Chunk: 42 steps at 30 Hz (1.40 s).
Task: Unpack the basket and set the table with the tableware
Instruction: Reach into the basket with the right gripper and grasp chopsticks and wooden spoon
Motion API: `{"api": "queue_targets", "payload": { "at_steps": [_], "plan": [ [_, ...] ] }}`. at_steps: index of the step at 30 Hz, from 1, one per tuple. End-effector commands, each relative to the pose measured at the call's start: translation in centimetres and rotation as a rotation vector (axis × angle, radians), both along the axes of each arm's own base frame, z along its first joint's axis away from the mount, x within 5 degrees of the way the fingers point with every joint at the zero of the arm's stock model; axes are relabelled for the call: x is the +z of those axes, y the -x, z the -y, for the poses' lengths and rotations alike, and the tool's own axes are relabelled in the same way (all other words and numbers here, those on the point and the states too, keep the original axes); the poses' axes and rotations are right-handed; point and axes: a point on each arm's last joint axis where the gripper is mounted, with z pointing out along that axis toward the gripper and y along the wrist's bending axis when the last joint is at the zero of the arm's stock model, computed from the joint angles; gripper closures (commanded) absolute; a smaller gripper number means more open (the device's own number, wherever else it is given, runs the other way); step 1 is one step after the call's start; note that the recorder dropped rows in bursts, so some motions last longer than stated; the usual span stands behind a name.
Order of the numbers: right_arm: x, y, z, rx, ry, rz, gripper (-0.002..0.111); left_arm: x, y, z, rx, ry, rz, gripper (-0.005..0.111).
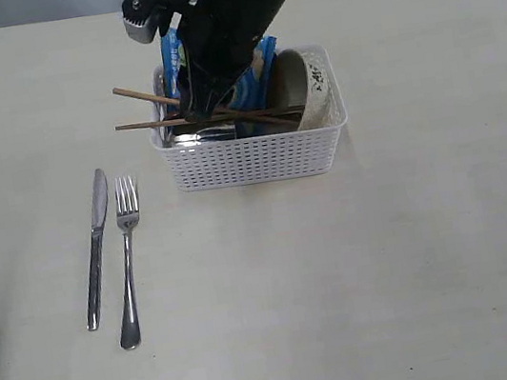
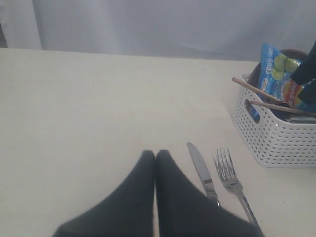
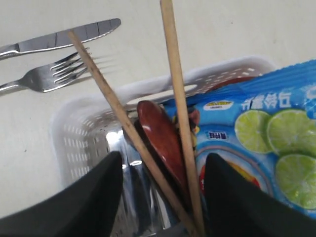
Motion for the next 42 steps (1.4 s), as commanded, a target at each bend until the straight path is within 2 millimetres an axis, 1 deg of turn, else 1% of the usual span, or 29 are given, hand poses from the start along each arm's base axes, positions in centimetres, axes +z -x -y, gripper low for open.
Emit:
{"api": "queue_targets", "payload": {
  "at_steps": [1,8,20,23,31,36,37,38,40,42],
  "plan": [
    [-0.9,-0.2,0.0,0.003,0.024,-0.003,0.059,-0.1,0.0,0.0,-0.005,-0.003,0.003,0.107],
    [-2.9,-0.5,-0.2,0.010,0.053,-0.031,0.059,-0.1,0.0,0.0,-0.005,-0.003,0.003,0.107],
    [-2.8,-1.2,-0.4,-0.010,0.022,0.034,0.059,-0.1,0.0,0.0,-0.005,-0.003,0.003,0.107],
    [-3.1,-1.3,-0.5,-0.014,0.021,0.039,0.059,-0.1,0.0,0.0,-0.005,-0.003,0.003,0.107],
    [-5.3,-1.6,-0.7,-0.018,0.041,0.007,0.059,-0.1,0.0,0.0,-0.005,-0.003,0.003,0.107],
    [-5.3,-1.6,-0.8,-0.031,0.023,0.006,0.060,-0.1,0.0,0.0,-0.005,-0.003,0.003,0.107],
    [-5.3,-1.6,-0.8,-0.031,0.023,0.006,0.061,-0.1,0.0,0.0,-0.005,-0.003,0.003,0.107],
    [-5.3,-1.6,-0.8,-0.031,0.023,0.006,0.065,-0.1,0.0,0.0,-0.005,-0.003,0.003,0.107],
    [-5.3,-1.5,-0.8,-0.032,0.022,-0.006,0.077,-0.1,0.0,0.0,-0.005,-0.003,0.003,0.107],
    [-5.3,-1.4,-0.9,-0.041,0.007,-0.033,0.092,-0.1,0.0,0.0,-0.005,-0.003,0.003,0.107]
  ]
}}
